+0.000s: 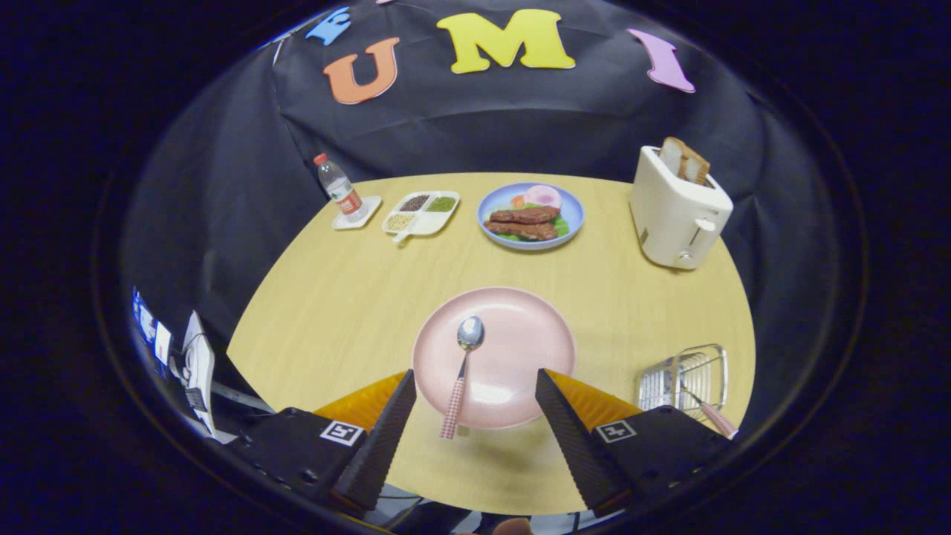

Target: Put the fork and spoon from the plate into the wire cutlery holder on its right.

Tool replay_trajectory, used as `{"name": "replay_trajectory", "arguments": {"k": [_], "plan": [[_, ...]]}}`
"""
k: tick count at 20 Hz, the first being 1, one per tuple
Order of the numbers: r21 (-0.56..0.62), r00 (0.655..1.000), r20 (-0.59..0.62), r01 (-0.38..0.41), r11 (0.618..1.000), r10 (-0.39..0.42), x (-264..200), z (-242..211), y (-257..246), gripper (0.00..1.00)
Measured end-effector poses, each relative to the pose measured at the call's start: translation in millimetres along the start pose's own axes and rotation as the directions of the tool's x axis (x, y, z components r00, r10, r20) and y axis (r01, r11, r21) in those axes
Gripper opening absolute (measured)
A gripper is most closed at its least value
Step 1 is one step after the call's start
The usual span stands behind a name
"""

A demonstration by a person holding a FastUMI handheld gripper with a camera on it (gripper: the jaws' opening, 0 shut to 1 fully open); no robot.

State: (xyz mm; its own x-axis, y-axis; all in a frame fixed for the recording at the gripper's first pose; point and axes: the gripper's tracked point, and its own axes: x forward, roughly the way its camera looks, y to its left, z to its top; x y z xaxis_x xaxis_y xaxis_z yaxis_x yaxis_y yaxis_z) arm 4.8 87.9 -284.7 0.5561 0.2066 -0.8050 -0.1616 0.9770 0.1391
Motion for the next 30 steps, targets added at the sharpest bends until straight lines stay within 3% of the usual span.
{"name": "replay_trajectory", "arguments": {"k": [3,8,11,18,20,24,30], "plan": [[-0.025,1.0,-0.031,0.0,1.0,-0.001,35,-19,15,0.94],[-0.026,0.997,-0.065,0.048,0.999,-0.05,70,-41,15,0.75],[0.004,0.994,-0.078,0.075,0.997,-0.074,83,-51,13,0.69],[0.058,0.985,-0.135,0.118,0.991,-0.11,95,-65,2,0.15],[0.061,0.982,-0.156,0.116,0.991,-0.105,98,-66,-1,0.07],[0.052,0.983,-0.159,0.103,0.993,-0.094,68,-48,-6,0.07],[0.083,0.989,-0.125,0.086,0.993,-0.075,-12,1,-37,0.07]]}}
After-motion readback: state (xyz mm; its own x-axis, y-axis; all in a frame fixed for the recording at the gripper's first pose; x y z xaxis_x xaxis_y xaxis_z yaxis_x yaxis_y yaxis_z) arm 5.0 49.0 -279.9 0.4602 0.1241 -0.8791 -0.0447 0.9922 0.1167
